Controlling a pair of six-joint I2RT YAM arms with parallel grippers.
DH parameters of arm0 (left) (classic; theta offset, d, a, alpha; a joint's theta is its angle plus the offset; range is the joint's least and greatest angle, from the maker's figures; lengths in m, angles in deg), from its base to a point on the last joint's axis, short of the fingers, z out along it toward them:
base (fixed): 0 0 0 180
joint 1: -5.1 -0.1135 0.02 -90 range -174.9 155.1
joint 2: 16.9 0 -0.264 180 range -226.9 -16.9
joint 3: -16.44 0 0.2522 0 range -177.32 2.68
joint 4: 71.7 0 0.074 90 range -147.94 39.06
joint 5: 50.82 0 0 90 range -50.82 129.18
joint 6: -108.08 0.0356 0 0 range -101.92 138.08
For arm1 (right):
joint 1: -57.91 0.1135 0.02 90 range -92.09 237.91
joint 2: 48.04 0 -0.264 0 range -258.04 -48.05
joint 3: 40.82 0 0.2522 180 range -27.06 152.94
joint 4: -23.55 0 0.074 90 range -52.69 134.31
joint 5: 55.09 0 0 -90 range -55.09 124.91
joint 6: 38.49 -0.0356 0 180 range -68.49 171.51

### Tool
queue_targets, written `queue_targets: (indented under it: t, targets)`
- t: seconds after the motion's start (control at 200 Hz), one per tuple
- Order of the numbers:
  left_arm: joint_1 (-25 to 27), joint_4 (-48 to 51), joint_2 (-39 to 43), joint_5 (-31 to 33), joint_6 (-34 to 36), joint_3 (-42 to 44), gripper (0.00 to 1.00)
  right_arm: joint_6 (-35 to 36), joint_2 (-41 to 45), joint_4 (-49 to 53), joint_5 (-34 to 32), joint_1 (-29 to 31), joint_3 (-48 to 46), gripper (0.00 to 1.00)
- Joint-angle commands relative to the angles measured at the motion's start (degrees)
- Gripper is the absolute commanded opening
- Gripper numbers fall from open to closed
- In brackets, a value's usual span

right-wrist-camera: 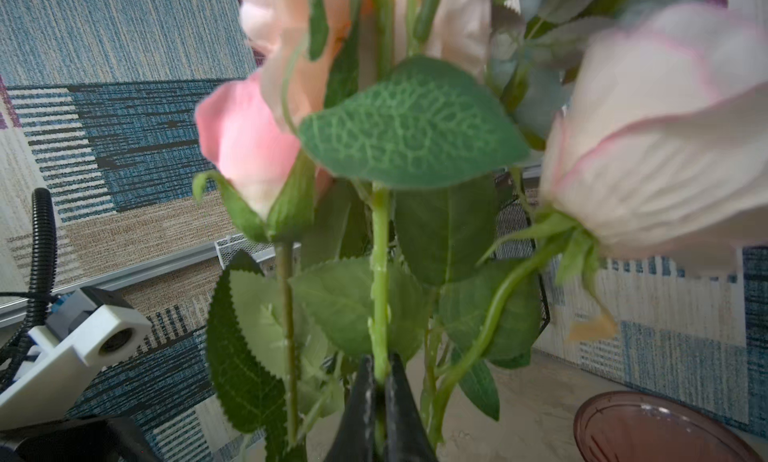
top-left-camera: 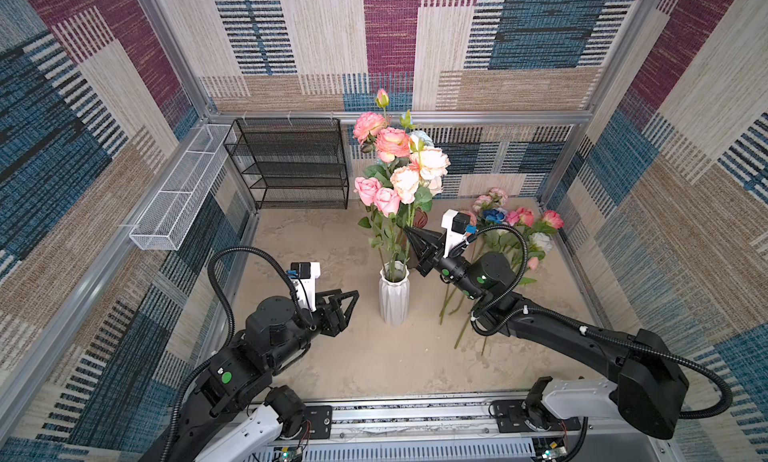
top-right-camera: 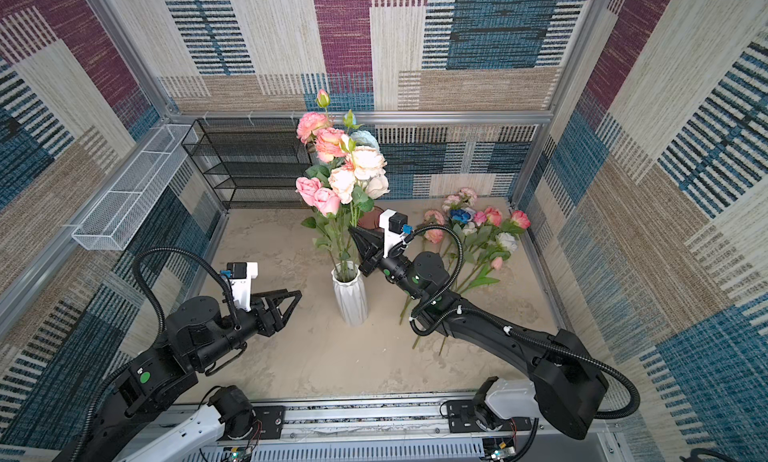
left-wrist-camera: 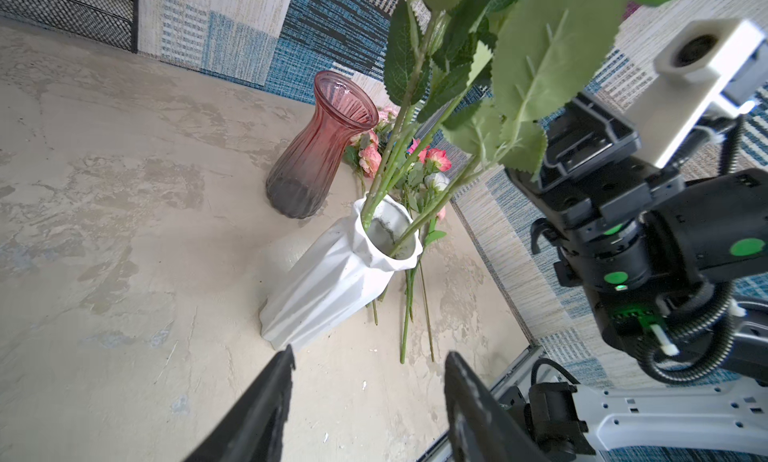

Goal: Arrange the flowers into the vase
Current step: 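Carry the peach rose spray toward the white vase with the right gripper, then lower the peach rose stems into the white vase while the left gripper approaches the vase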

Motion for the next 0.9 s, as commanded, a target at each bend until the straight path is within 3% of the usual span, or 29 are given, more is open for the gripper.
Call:
queue_targets:
  t: [0.0, 0.446, 0.666, 0.896]
  targets:
    - [0.0, -2.2, -0.3, -0.6, 0.0, 0.0, 0.60, -3.5, 0.6, 2.9, 3.1, 0.0, -2.6, 0.07]
    - [0.0, -4.1, -1.6, -1.1, 0.5, 0.3, 0.64, -6.2, 10.9, 8.9, 3.6, 0.1, -10.8, 0.54]
    - [0.0, -5.6, -3.2, -2.7, 0.8, 1.0, 0.65, -6.6, 17.8, 12.5, 0.9, 0.0, -15.1, 0.62]
    - [0.0, -6.1, -5.0, -3.4, 0.7, 1.8, 0.65, -8.3, 23.9, 23.1, -2.8, 0.0, -16.6, 0.68]
